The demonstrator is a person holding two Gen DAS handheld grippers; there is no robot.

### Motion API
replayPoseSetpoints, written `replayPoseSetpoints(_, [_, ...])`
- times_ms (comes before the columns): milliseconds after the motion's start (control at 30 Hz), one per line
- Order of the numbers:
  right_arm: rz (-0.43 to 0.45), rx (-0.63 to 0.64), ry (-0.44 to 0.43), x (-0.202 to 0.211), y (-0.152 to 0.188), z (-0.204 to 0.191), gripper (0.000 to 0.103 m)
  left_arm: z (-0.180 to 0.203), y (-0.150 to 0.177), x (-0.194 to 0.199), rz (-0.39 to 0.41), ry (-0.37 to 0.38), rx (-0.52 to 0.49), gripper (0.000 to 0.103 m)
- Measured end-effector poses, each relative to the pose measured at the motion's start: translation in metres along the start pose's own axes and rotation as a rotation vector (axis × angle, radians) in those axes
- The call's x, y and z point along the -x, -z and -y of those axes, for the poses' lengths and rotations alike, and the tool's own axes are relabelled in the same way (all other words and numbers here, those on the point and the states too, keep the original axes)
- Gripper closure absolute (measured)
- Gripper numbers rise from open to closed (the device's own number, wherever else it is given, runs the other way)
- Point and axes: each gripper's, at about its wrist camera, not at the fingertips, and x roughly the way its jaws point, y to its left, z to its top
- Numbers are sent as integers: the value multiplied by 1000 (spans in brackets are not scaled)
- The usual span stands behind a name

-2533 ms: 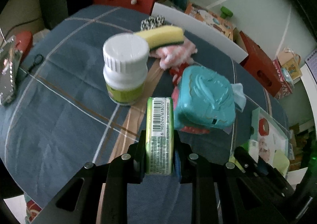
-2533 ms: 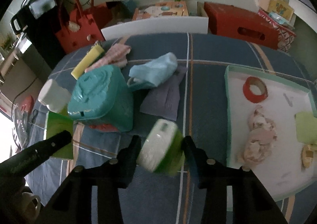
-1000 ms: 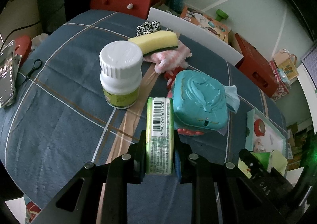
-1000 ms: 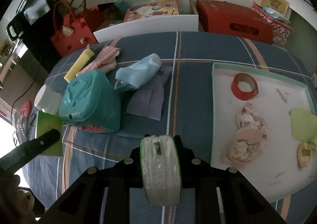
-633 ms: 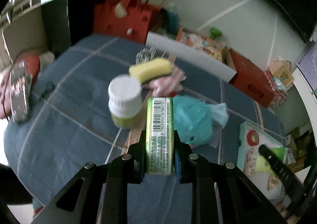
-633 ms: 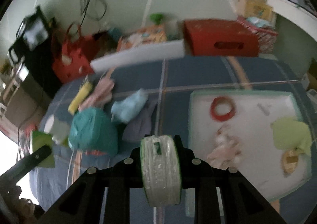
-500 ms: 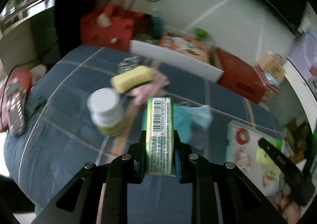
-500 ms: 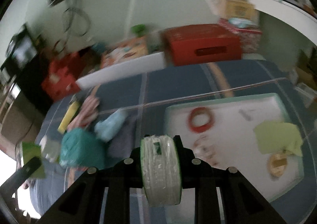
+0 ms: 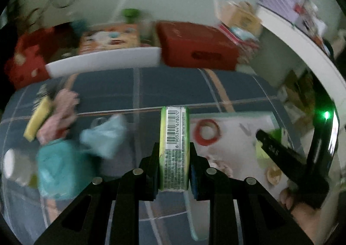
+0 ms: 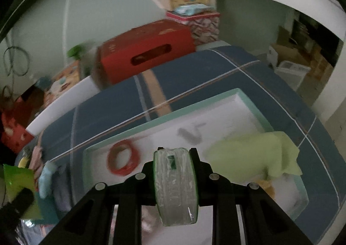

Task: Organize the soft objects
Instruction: 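Carry the soap box and tissue pack over the white tray and open both tools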

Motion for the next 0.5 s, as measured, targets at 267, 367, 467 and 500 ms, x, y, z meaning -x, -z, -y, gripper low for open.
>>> replayPoseSetpoints(267, [-5, -90, 56, -12, -11, 33, 79, 50, 0, -50, -45, 70, -124, 79])
replayPoseSetpoints(367, [-1, -95, 60, -10, -11, 35, 79, 60, 1, -61, -50, 87, -154, 79])
replayPoseSetpoints(467, [9, -96, 69, -5, -13, 36, 77, 67, 4, -66, -60, 114, -176, 73])
replayPoseSetpoints(500, [11, -98, 68, -3, -14, 37, 77, 68, 4, -66, -63, 125, -177, 54])
